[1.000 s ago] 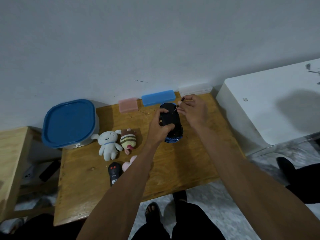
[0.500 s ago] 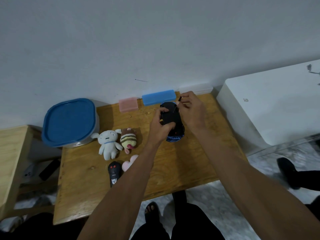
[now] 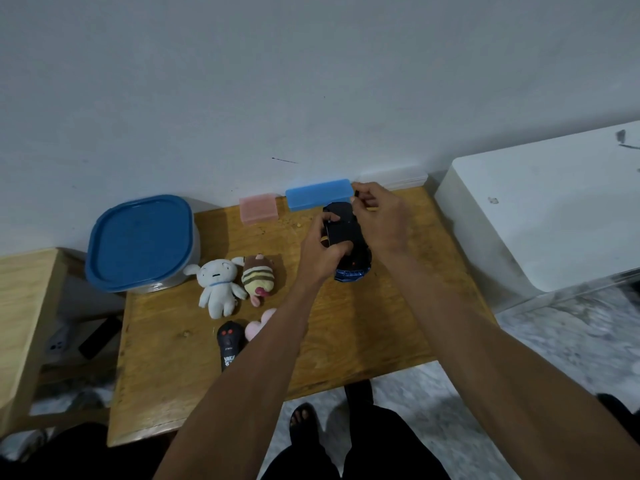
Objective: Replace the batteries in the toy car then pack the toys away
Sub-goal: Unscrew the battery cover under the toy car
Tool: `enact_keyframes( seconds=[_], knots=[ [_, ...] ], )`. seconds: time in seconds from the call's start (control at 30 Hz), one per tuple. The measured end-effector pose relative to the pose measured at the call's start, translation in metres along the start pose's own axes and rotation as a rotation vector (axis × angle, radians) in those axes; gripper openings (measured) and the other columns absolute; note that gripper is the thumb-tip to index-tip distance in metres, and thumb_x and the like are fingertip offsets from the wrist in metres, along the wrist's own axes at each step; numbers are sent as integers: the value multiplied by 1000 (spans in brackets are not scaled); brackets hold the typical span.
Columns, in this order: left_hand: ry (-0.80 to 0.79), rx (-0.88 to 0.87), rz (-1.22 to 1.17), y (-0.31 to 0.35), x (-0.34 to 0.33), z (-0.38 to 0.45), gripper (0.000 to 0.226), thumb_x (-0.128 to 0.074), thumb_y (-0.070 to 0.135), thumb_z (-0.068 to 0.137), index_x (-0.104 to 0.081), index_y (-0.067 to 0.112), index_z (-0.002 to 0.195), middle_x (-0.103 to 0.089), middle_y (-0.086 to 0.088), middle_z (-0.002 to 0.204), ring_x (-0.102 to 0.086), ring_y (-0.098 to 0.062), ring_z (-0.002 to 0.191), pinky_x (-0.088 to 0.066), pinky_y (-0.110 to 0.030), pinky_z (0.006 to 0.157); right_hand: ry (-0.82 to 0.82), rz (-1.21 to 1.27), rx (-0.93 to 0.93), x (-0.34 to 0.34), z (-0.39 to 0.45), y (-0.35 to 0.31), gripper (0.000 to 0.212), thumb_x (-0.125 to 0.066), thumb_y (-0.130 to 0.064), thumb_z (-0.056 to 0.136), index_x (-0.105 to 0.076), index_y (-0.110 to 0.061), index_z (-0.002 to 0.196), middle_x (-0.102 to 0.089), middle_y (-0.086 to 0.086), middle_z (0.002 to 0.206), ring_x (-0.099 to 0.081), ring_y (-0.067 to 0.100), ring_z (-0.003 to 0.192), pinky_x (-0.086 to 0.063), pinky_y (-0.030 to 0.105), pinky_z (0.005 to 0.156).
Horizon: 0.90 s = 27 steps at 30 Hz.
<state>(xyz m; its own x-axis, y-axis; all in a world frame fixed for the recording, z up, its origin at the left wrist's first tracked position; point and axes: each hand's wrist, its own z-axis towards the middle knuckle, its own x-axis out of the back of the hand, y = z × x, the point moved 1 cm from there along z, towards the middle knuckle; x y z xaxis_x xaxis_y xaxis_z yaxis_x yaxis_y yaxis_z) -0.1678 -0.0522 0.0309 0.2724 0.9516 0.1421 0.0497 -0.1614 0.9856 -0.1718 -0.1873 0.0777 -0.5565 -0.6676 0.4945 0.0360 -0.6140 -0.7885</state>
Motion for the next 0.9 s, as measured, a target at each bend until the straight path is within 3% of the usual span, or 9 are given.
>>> enact_keyframes(
  seconds=[0.1,0.2,0.27,0.37,0.6,0.7,0.9],
  knots=[
    [-11,-17,-3,-1,-1,-1,54,-68,19,65,-51,25,115,-62,-6,119,-62,-24,109,-60,-37,78,20,-16,45,-1,-3,-3,26,-71,-11,89,-73,-10,115,-75,5,101,-69,8,86,-50,5,77],
    [-11,-18,3,-1,-2,-2,55,-68,19,64,-51,24,116,-61,-6,119,-62,-24,109,-61,-36,77,33,-29,54,-2,-4,-3,25,-74,-14,89,-73,-12,113,-73,3,97,-67,10,84,-58,23,77],
    [-5,-13,2,-1,-2,-3,56,-68,19,64,-51,24,117,-61,-5,119,-62,-23,109,-61,-38,77,40,-19,21,-4,-4,-3,27,-72,-11,89,-73,-12,116,-75,3,96,-68,10,86,-59,28,80],
    [-12,-5,-7,0,-1,-3,57,-68,19,65,-51,23,119,-60,-3,119,-61,-20,108,-60,-33,76,21,-1,20,-2,-4,-4,32,-69,-9,90,-69,-14,122,-76,3,98,-71,10,88,-59,25,82],
    [-2,-28,-2,5,1,-2,56,-67,19,65,-51,22,118,-60,-1,117,-60,-19,109,-58,-31,79,57,25,19,-2,1,-2,15,-76,-12,85,-68,-10,98,-70,-4,88,-62,-2,75,-58,22,71],
    [-5,-25,-8,4,2,-1,55,-67,18,64,-51,24,116,-60,-2,118,-60,-22,110,-59,-34,79,41,34,38,-3,0,-1,16,-73,-7,85,-70,-9,101,-72,-1,90,-67,3,81,-61,29,74],
    [2,-17,-26,3,1,-3,54,-68,16,64,-51,25,114,-60,-4,118,-61,-23,108,-59,-36,76,47,16,52,-8,-2,-1,20,-76,-11,86,-72,-11,106,-72,0,95,-65,3,82,-60,26,75]
  ],
)
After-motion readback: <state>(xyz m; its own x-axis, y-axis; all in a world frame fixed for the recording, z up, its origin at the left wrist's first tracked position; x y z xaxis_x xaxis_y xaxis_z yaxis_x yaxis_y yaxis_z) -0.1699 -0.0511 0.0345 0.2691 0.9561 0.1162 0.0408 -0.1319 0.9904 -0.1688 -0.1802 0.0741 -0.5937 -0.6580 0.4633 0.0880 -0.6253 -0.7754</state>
